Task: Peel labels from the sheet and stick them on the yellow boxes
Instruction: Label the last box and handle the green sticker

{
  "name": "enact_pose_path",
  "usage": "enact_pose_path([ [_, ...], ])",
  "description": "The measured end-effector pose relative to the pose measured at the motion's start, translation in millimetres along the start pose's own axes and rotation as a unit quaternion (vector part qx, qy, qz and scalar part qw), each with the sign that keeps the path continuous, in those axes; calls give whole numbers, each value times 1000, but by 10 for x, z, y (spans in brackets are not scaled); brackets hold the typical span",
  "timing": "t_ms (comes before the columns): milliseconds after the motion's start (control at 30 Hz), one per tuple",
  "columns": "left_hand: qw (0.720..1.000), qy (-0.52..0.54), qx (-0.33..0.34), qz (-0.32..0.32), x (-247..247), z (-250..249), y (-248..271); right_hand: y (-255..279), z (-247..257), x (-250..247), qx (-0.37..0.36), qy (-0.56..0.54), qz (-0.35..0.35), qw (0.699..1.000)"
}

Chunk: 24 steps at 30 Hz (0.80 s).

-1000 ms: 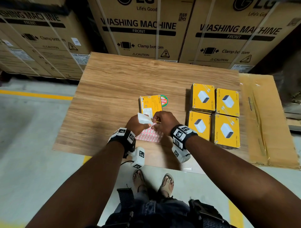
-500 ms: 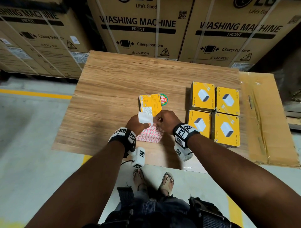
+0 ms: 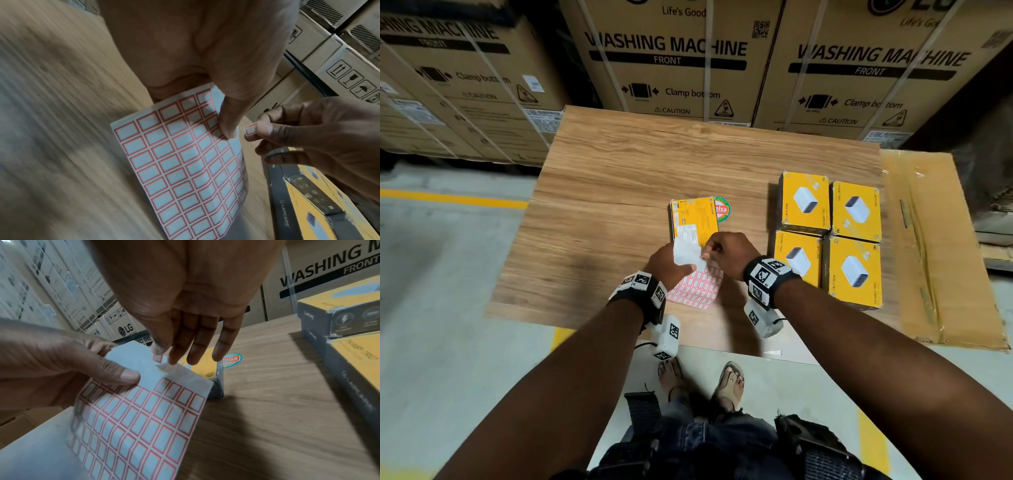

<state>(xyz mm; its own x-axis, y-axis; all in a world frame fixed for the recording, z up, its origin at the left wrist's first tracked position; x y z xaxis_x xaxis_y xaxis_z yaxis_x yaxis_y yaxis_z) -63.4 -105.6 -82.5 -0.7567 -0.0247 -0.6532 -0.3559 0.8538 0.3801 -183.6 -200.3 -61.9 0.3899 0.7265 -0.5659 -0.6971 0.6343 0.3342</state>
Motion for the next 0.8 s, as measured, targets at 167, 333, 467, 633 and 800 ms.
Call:
enact_pose_path([
  [167, 987, -120, -102, 34, 52, 238, 7, 13, -80, -38, 11, 20, -7, 1000],
  [333, 967, -203, -138, 68, 31, 459, -3, -1, -233, -61, 47, 34, -11, 998],
  [467, 971, -203, -123, 28, -78, 494, -81, -71, -359, -92, 78, 50, -31, 995],
  [633, 990, -80, -114, -7, -50, 369, -207, -82, -411, -126, 110, -27, -42, 993],
  [800, 989, 37, -140, -19, -17, 303, -309, -195, -348, -57, 114, -82, -31, 990],
])
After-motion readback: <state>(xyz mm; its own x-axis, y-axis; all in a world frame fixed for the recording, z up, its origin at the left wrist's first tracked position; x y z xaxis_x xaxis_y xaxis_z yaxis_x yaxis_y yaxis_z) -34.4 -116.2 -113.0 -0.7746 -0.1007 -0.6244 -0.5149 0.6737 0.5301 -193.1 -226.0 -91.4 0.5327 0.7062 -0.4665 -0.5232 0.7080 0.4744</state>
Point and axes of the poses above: each hand's wrist, its own y-axis away from the middle knuckle, its own x-axis out of the palm, z = x × y, the point moved 8 cm from there along -y, towards the middle knuckle, and after that the axes turned 7 degrees about -y, right-handed, at the moved point
